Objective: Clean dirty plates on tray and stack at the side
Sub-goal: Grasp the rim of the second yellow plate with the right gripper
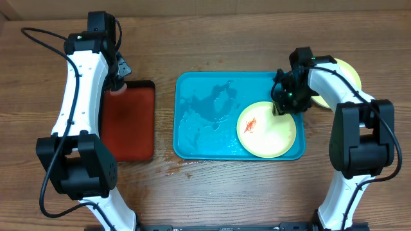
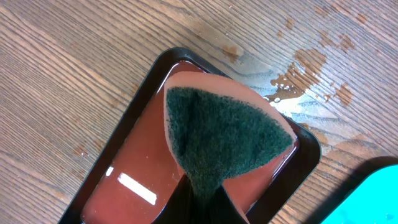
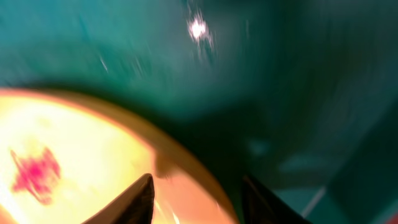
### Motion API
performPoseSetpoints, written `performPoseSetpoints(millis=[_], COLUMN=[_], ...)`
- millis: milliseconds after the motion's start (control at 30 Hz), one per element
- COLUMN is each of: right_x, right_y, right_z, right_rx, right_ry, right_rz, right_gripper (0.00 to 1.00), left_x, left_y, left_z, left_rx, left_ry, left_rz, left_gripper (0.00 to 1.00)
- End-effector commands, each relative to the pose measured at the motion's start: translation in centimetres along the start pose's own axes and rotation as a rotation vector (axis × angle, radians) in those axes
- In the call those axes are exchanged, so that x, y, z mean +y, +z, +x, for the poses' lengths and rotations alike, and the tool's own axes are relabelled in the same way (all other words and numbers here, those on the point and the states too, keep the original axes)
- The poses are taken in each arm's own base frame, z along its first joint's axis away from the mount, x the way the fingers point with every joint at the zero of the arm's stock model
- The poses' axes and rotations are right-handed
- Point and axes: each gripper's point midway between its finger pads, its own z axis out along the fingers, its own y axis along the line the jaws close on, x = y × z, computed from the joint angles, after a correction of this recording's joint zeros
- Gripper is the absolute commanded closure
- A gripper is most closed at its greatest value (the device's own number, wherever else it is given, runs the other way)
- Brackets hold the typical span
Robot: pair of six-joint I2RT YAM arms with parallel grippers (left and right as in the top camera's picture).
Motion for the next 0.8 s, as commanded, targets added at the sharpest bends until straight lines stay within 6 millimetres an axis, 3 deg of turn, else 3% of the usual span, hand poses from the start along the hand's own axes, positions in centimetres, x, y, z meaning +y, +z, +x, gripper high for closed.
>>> performPoseSetpoints(millis=[0, 100, 133, 167, 433, 767], right_x=[1.4, 1.5, 1.5, 1.4, 0.7, 1.1], right_y=[0.6, 0.6, 0.6, 0.6, 0.2, 0.6], right_z=[-1.8, -2.6, -2.3, -1.5, 3.8, 7.9], right_rx=[-0.064, -0.093, -0.082, -0.051, 0.163, 0.311], right_ry=[0.122, 0.187, 0.196, 0.217, 0.296, 0.453], right_rz=[-0.055, -0.057, -0.054, -0.042, 0.019, 0.045], right_gripper=[0.62, 0.6, 0.47, 0.41, 0.25, 0.23], left_x=[-0.1, -0.3, -0.4, -0.4, -0.5, -0.5], left_y=[0.4, 0.4, 0.4, 0.4, 0.4, 0.4], left_z=[0.2, 0.3, 0.4, 0.4, 0.3, 0.3], left_rx=[0.008, 0.017, 0.019, 0.02, 0.017, 0.017], left_ry=[-0.007, -0.007, -0.007, -0.007, -0.008, -0.008], left_rz=[-0.002, 0.012, 0.016, 0.017, 0.022, 0.022], left_gripper=[0.96, 0.96, 0.96, 0.96, 0.96, 0.96])
